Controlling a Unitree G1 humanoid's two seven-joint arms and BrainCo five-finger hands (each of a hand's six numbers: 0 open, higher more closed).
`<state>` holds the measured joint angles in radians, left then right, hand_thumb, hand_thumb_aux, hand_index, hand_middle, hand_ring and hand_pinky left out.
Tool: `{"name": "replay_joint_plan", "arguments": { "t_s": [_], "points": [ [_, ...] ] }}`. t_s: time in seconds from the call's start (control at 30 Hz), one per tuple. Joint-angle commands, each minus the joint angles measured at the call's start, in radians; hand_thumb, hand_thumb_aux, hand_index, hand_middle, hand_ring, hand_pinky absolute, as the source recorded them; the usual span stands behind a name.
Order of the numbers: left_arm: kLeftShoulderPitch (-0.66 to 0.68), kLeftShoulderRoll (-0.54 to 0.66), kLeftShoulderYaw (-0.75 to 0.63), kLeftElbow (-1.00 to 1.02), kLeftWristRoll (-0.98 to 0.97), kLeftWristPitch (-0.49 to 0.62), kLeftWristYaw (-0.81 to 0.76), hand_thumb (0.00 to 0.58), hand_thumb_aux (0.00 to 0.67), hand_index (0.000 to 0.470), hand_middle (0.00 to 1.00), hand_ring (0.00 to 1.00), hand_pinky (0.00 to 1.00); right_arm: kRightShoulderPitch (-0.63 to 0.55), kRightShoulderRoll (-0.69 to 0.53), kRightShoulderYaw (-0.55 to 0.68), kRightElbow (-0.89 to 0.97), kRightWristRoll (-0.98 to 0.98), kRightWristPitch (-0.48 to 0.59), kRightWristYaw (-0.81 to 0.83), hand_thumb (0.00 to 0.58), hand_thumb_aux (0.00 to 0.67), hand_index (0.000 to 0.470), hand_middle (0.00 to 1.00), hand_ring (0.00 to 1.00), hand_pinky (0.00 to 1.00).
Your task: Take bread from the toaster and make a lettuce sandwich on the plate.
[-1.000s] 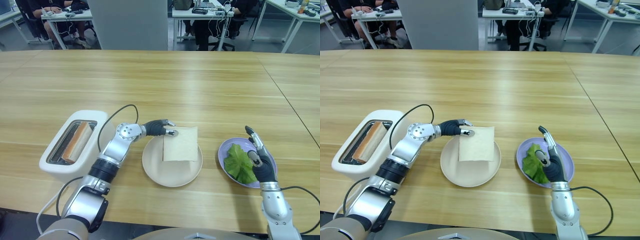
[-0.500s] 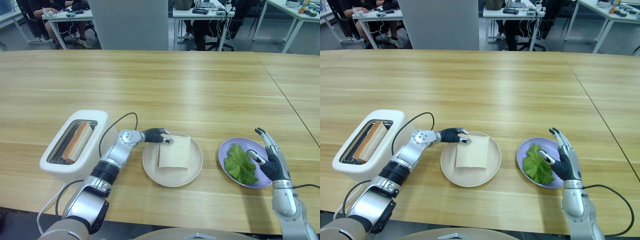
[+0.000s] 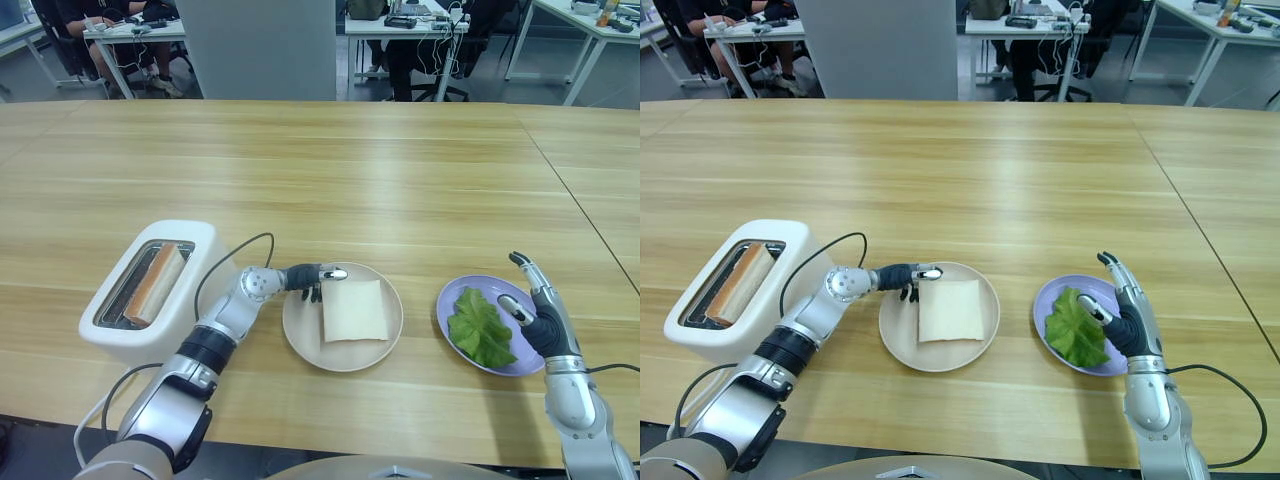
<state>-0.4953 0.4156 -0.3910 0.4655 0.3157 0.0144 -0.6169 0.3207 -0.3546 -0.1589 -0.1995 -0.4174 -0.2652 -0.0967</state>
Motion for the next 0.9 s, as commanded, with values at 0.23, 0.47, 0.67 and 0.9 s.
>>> {"name": "replay_joint_plan", "arguments": {
  "t_s": [0.23,0.47,0.67,0.9],
  "points": [
    [0.021,0.123,0.033,-0.209,0.221,0.077,0.198,0.0,0.0,0.0,0.0,0.0,0.0,0.003,0.004,0.019,0.002,0.018,0.003,0.028,0.0,0.0,0.0,0.0,0.0,0.0],
    [0.11,0.122,0.118,-0.482,0.163,0.148,0.164,0.0,0.0,0.0,0.0,0.0,0.0,-0.012,-0.02,0.018,0.032,-0.023,0.019,0.021,0.0,0.0,0.0,0.0,0.0,0.0],
    [0.25,-0.021,0.236,-0.758,-0.069,0.209,0.158,0.0,0.0,0.0,0.0,0.0,0.0,-0.028,-0.1,0.01,0.052,-0.147,0.081,0.016,0.0,0.0,0.0,0.0,0.0,0.0],
    [0.421,-0.162,0.356,-0.968,-0.155,0.269,0.289,0.0,0.0,0.0,0.0,0.0,0.0,-0.031,-0.218,0.032,0.074,-0.323,0.17,0.022,0.0,0.0,0.0,0.0,0.0,0.0]
  ]
}}
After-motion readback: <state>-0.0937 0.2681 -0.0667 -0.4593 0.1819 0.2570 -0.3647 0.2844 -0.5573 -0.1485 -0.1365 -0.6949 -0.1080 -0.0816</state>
